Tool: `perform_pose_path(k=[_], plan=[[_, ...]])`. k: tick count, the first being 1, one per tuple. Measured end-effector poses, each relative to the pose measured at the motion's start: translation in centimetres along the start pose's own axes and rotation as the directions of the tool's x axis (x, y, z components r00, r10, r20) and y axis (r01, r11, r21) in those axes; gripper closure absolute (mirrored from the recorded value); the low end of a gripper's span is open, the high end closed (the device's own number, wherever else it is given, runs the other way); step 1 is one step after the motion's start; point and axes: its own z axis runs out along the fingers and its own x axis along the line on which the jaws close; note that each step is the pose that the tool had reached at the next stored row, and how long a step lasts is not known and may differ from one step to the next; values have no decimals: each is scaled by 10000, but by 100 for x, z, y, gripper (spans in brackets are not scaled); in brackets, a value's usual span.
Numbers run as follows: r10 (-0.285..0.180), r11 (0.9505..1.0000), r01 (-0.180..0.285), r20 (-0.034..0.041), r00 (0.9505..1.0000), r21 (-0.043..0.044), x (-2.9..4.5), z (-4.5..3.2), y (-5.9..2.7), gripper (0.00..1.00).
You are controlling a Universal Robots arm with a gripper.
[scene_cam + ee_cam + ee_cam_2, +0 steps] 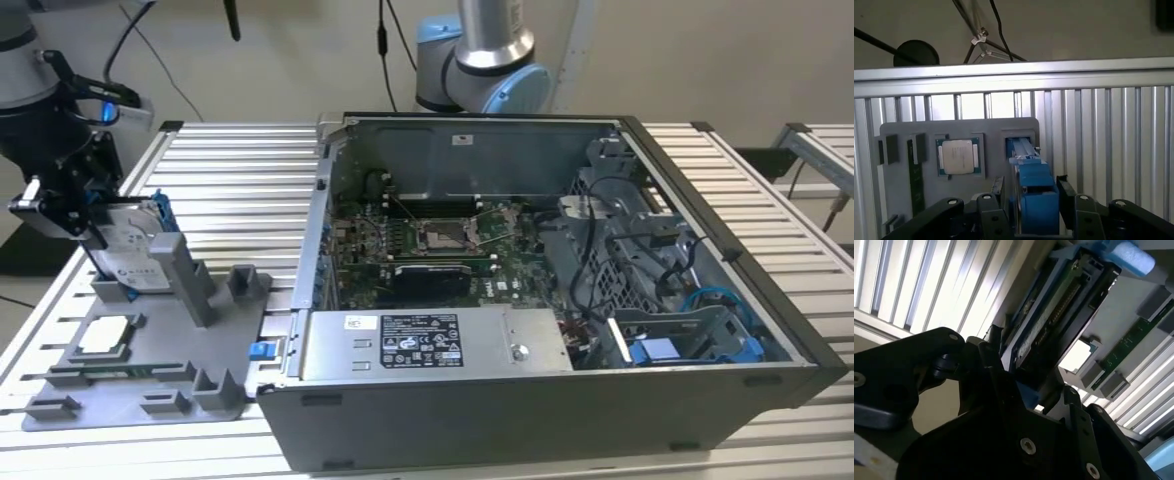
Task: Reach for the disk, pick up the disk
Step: 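Pick up the disk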
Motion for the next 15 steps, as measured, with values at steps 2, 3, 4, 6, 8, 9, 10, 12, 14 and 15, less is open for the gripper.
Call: perform_pose_path(k=[2,3,4,6,8,9,10,12,14,15], plan=[[0,10000,0,-1,10000,-3,0,19,0,0],[0,10000,0,0,10000,-2,1,27,0,0],[0,10000,0,-1,10000,-2,1,34,0,0],[-1,10000,1,0,10000,-2,1,60,0,0],[-8,10000,8,-1,10000,-2,2,90,0,0],[-10,10000,10,0,10000,-3,2,102,0,0],[-12,10000,12,0,10000,-2,2,113,0,0],[-15,10000,15,-3,10000,-6,3,130,0,0],[-17,10000,17,-4,10000,-8,3,139,1,0],[-18,10000,18,-4,10000,-9,3,143,1,0]])
